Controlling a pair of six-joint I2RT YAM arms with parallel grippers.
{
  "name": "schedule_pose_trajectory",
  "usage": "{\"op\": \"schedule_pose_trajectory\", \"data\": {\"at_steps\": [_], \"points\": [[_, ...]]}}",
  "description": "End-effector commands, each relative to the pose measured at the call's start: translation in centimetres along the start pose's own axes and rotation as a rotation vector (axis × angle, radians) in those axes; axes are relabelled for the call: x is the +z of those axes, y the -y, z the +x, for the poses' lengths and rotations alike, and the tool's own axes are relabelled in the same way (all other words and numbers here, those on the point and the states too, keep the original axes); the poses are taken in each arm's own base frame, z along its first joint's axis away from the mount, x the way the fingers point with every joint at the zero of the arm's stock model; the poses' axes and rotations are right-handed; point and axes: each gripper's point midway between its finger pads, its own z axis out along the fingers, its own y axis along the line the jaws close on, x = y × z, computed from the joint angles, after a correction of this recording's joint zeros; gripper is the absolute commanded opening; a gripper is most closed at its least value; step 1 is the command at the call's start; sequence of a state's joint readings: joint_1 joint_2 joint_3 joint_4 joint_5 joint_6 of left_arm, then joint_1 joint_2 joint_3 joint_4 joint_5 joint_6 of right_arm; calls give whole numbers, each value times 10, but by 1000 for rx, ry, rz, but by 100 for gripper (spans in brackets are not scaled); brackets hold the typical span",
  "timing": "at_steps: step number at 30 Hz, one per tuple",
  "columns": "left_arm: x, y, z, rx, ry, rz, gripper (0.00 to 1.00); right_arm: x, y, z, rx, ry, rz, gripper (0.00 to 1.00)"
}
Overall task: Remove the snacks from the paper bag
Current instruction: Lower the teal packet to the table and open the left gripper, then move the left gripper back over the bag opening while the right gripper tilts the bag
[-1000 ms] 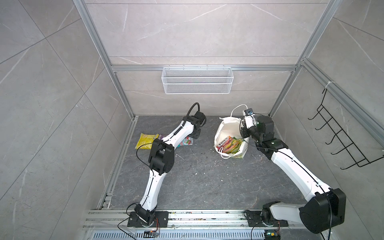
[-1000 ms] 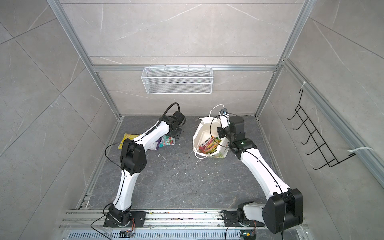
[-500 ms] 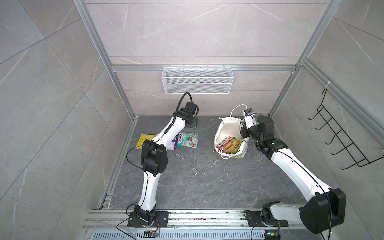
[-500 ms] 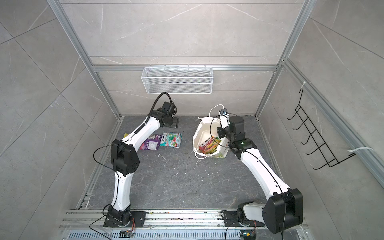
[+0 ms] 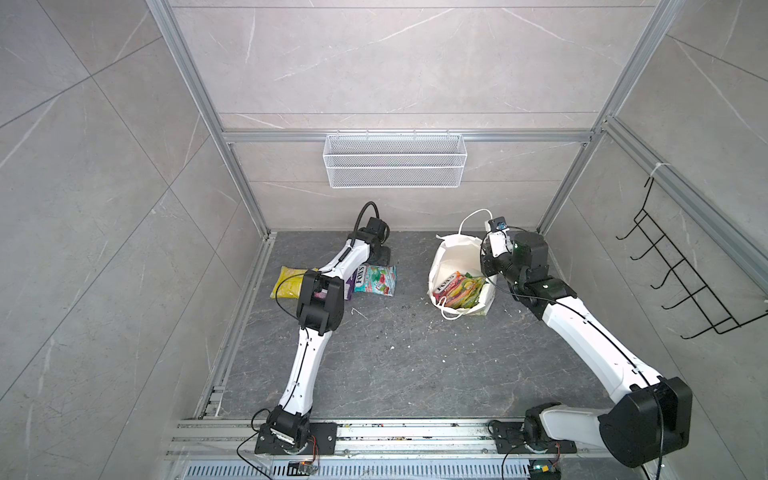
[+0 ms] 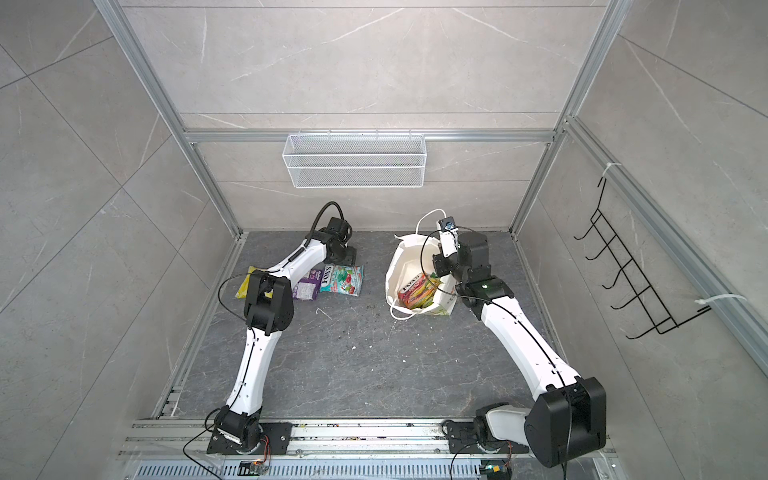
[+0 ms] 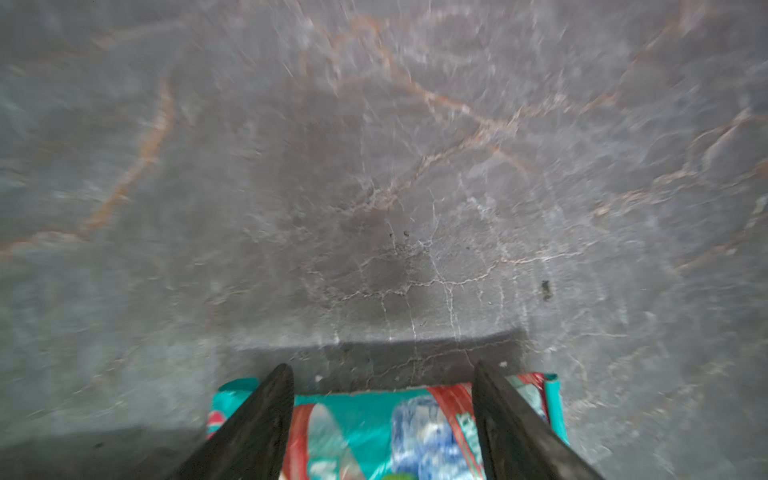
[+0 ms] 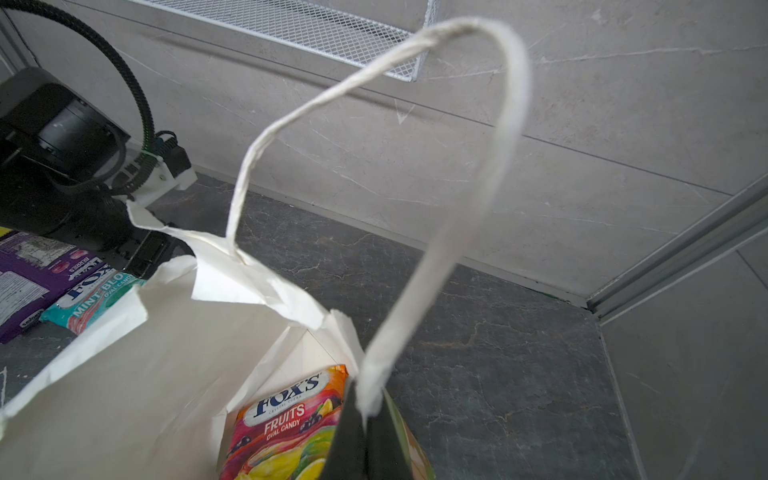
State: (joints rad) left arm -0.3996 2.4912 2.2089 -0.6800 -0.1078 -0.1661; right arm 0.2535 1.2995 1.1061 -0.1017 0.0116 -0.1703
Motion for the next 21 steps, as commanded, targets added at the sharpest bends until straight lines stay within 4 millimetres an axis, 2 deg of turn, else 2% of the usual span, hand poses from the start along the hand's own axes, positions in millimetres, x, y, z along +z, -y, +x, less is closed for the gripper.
{"op": "schedule_pose_trajectory", "data": {"at_steps": [1, 8, 21], "points": [[-6, 6, -10, 15, 22, 16, 70, -12, -1, -26, 27, 97, -14, 0], [-1, 0, 2, -5, 5, -11, 69, -13, -2, -26, 27, 98, -18, 0], [-12, -9, 10, 18, 27, -50, 67, -14, -3, -28, 35, 106, -26, 0]]}}
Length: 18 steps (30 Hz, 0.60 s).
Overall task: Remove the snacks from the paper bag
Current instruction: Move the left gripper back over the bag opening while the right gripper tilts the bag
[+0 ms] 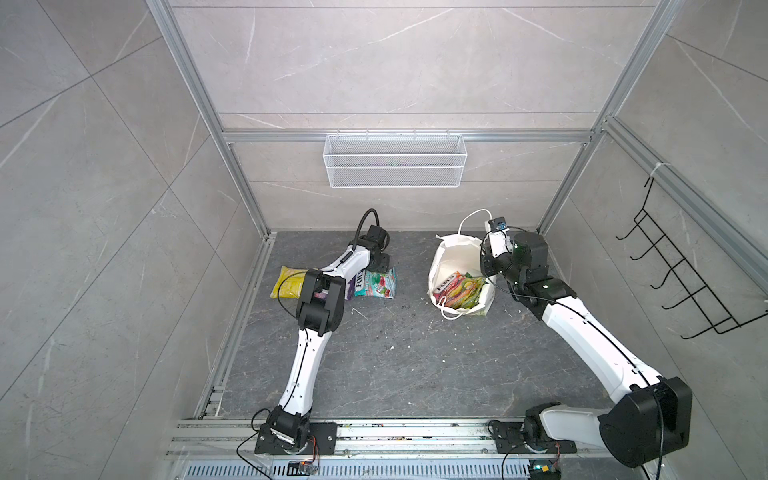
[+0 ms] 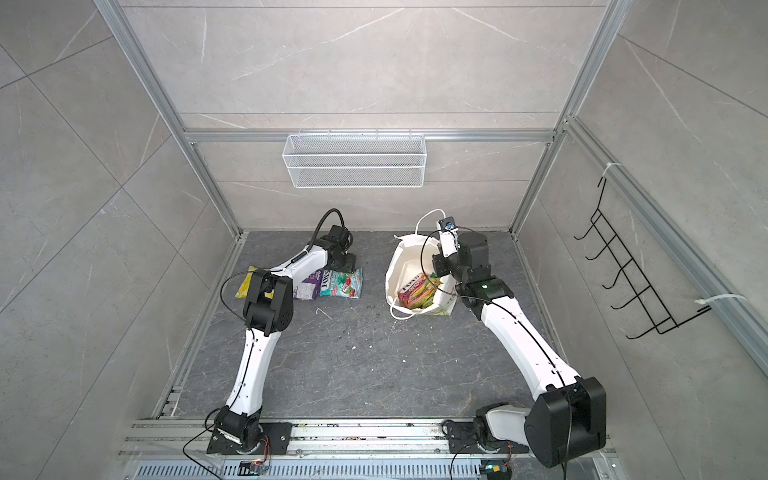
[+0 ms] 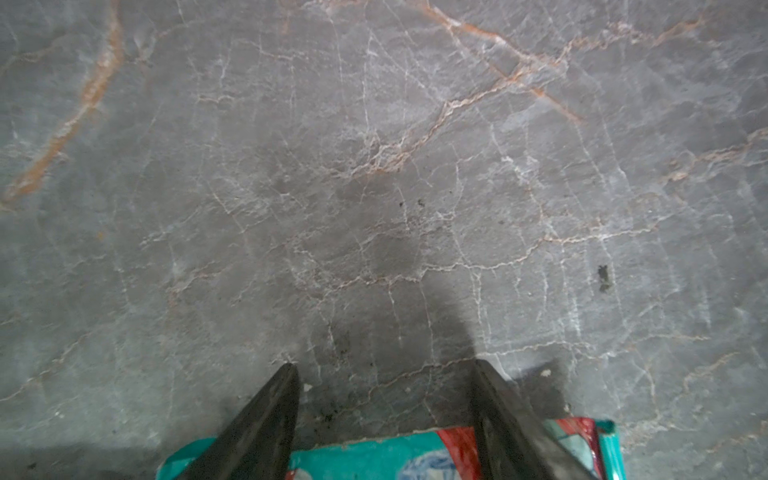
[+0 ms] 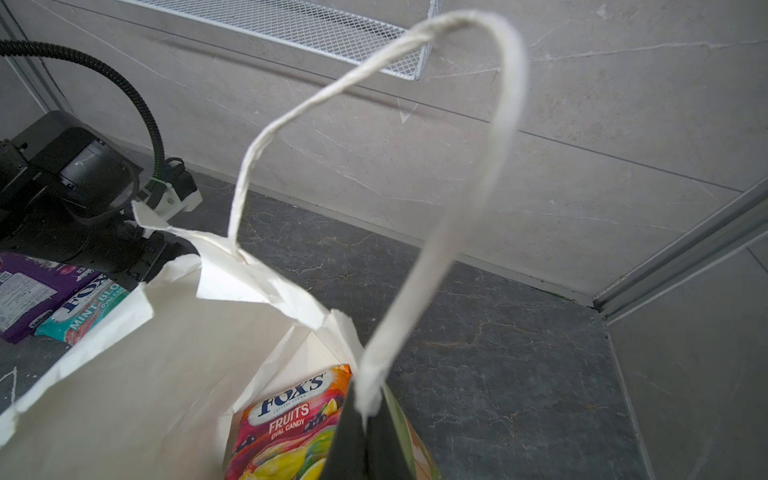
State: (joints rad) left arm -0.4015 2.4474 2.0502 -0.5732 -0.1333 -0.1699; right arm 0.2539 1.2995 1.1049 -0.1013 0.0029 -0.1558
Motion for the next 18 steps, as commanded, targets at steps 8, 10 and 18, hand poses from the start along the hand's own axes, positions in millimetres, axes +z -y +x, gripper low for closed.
{"op": "schedule_pose_trajectory", "data": {"at_steps": [8, 10, 18], "points": [[-60, 2, -36, 44, 143, -4, 68, -15, -4, -29, 16, 94, -31, 0], [-79, 7, -47, 48, 196, 28, 69, -16, -9, -29, -7, 76, -61, 0], [-179, 13, -65, 42, 429, 90, 70, -24, -46, -16, -153, 49, -205, 0]]}}
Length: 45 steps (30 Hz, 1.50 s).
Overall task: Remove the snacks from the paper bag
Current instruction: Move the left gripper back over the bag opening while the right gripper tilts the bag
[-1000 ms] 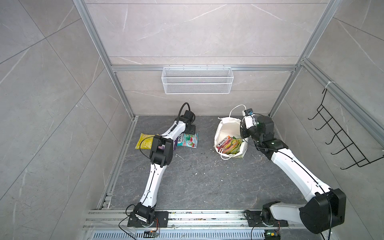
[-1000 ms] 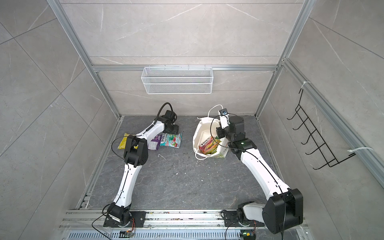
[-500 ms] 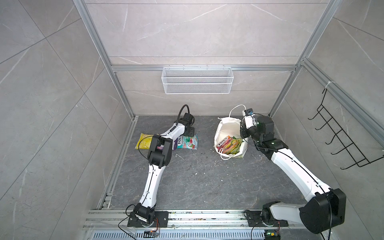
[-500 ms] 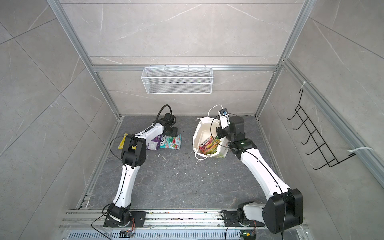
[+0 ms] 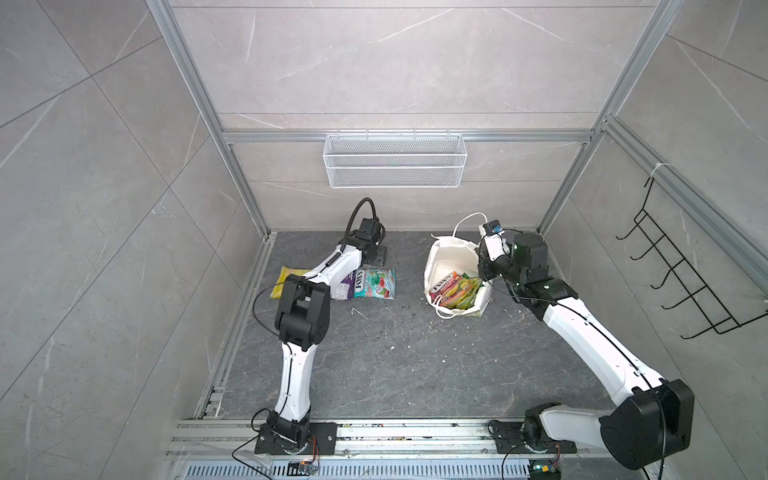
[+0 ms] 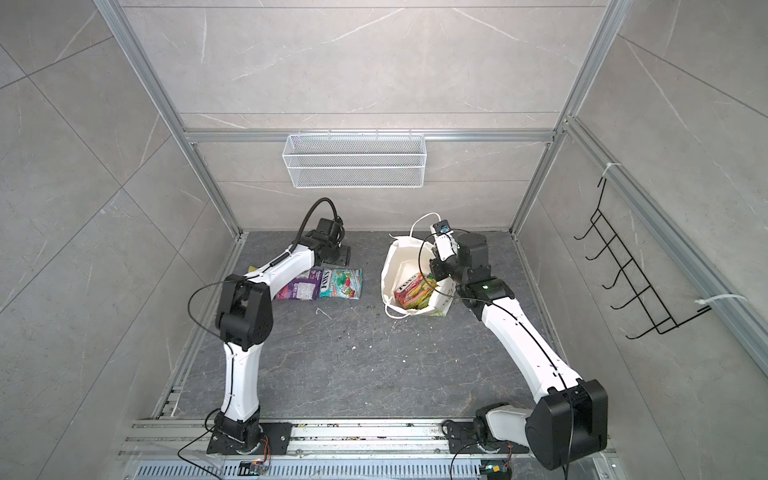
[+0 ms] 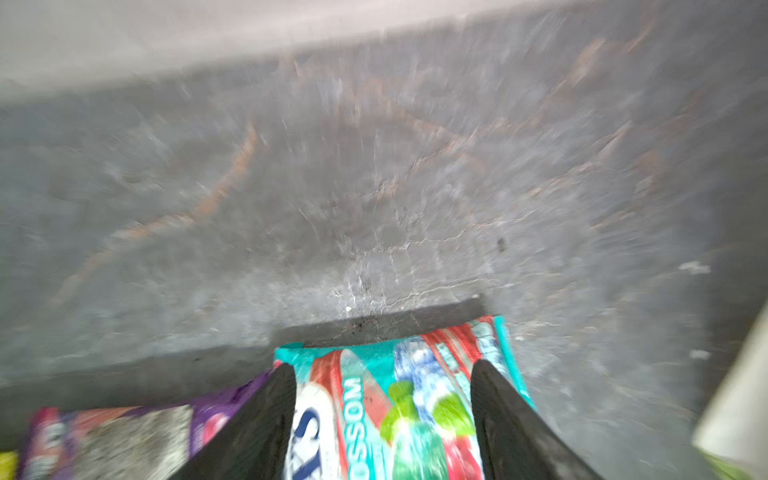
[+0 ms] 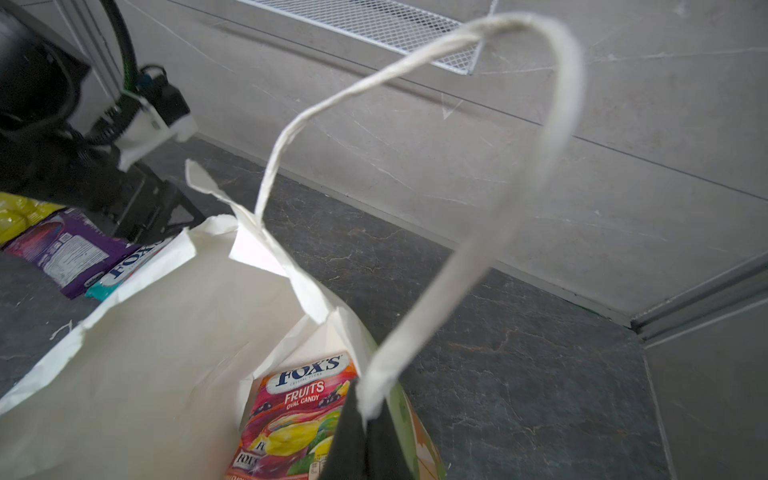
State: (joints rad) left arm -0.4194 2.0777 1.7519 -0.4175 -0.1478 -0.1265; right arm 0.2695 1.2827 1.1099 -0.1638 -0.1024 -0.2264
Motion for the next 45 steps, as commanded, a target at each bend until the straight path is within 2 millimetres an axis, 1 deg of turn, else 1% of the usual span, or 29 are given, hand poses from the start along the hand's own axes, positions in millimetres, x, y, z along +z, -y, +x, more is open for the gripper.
{"op": "schedule_pose_trajectory", "data": {"at_steps": [1, 3, 5, 7, 10, 13, 17, 21, 23, 28, 31, 34, 38, 42, 45], "points": [[-73, 15, -50, 4, 237, 74, 70, -14, -28, -16, -107, 51, -88, 0], [-97, 21, -44, 6, 275, 99, 70, -13, -40, -10, -155, 33, -100, 0], [-119, 28, -32, 7, 325, 126, 70, -12, -52, 0, -204, 5, -97, 0], [-138, 30, -15, -2, 358, 147, 70, -11, -59, 8, -219, -14, -86, 0], [-161, 25, 13, -18, 400, 149, 70, -14, -74, 22, -218, -39, -113, 0], [-180, 28, 39, 17, 417, 180, 70, -21, -86, 35, -193, -34, -135, 1], [-200, 38, 67, 77, 456, 238, 70, -31, -100, 52, -184, -20, -160, 1], [-214, 43, 86, 139, 472, 261, 70, -38, -120, 69, -168, -46, -234, 1], [-222, 50, 90, 174, 475, 307, 70, -40, -131, 78, -175, -61, -262, 1], [-232, 67, 100, 237, 487, 363, 69, -41, -151, 94, -202, -61, -296, 0], [-242, 76, 101, 290, 515, 373, 68, -38, -149, 95, -206, -46, -252, 0], [-247, 96, 105, 356, 534, 402, 68, -35, -146, 86, -210, -25, -226, 0], [-242, 123, 113, 403, 544, 453, 68, -30, -144, 74, -218, -11, -203, 0], [-232, 140, 119, 418, 562, 489, 68, -27, -145, 70, -190, 4, -200, 0], [-220, 153, 126, 457, 552, 518, 68, -26, -144, 66, -167, 4, -195, 0]]}}
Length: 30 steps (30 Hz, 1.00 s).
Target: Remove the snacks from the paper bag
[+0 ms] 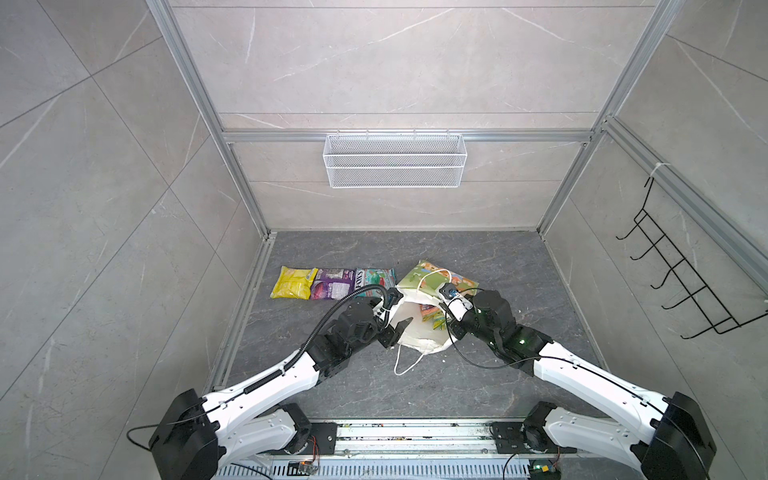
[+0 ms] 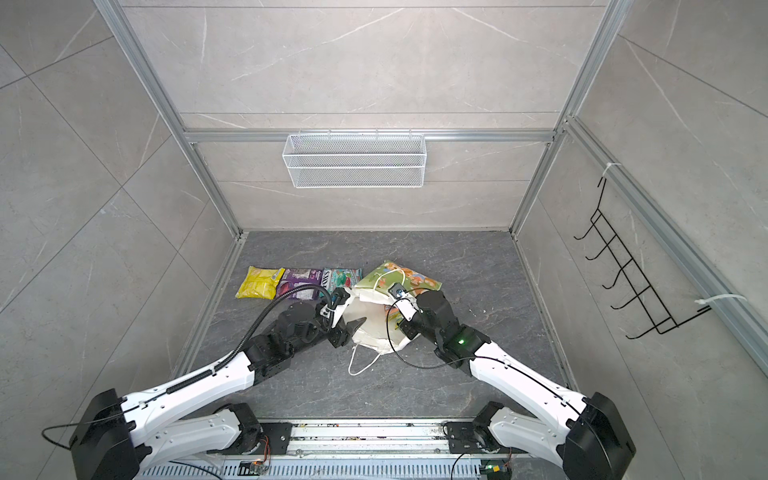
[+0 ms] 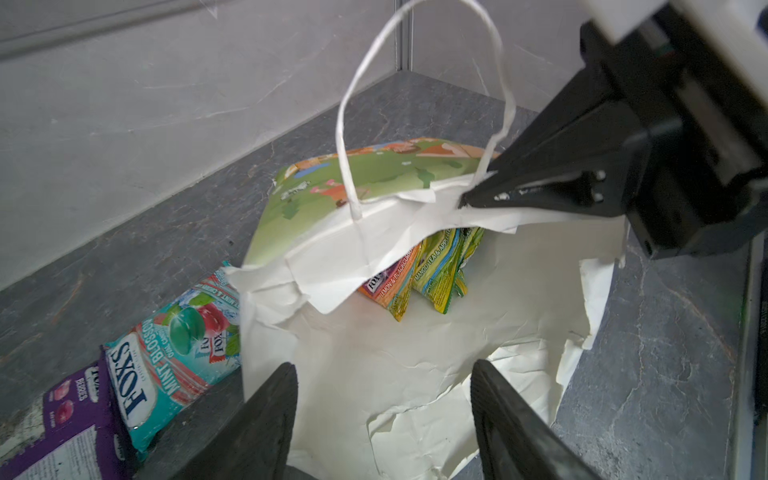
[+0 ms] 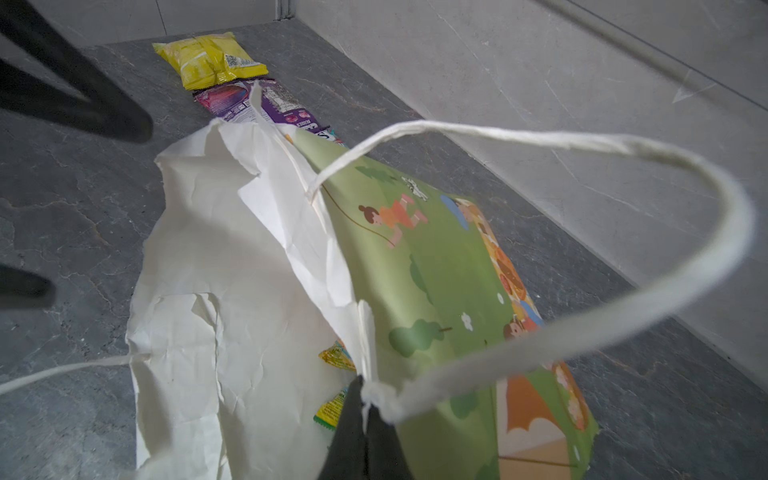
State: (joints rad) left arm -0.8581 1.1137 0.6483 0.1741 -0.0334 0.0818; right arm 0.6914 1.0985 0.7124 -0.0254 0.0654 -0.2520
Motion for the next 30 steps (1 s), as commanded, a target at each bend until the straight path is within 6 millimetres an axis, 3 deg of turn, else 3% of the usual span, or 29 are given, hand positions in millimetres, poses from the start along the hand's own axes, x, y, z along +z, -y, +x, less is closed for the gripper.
{"op": "schedule_pose_trajectory", "data": {"at_steps": [1, 15, 30], "points": [[11, 6, -19, 59, 83, 21, 68, -1, 9, -18, 41, 35, 37, 0], [63, 10, -25, 153, 116, 40, 68, -10, 18, -48, 30, 101, 54, 0], [96, 19, -4, 198, 38, 96, 56, -24, 30, -66, 52, 167, 106, 0]]}}
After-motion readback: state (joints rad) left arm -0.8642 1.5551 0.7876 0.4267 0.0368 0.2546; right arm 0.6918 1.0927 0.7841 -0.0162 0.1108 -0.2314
